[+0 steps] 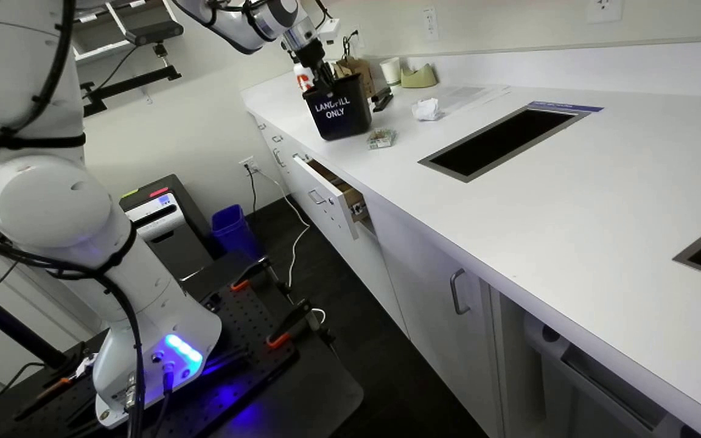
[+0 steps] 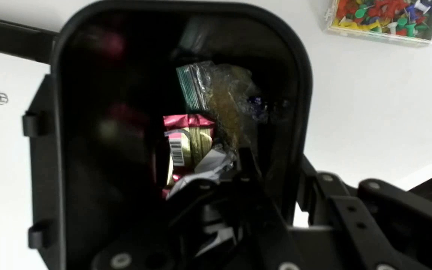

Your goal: Move the black bin to the left

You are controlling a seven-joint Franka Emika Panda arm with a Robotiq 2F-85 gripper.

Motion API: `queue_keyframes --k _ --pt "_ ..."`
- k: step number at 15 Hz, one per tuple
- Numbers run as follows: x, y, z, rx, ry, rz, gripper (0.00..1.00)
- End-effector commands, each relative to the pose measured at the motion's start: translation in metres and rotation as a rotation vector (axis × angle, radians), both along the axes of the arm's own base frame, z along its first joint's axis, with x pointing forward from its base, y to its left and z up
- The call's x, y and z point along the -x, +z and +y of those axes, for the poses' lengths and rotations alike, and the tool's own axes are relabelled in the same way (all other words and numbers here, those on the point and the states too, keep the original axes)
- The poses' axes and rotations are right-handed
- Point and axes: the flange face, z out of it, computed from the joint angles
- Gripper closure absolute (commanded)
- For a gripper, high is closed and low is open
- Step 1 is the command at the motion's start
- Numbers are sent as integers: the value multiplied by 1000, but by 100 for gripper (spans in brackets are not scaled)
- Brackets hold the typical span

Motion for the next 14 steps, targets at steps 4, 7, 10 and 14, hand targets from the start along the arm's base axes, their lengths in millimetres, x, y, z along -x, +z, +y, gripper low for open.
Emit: queue_keyframes --k 4,7,10,14 --pt "-1 28 2 0 0 -40 16" --pt "12 62 -3 18 -22 -17 0" --pt "33 103 -15 51 -47 19 0" --pt "49 152 -31 15 -79 18 0"
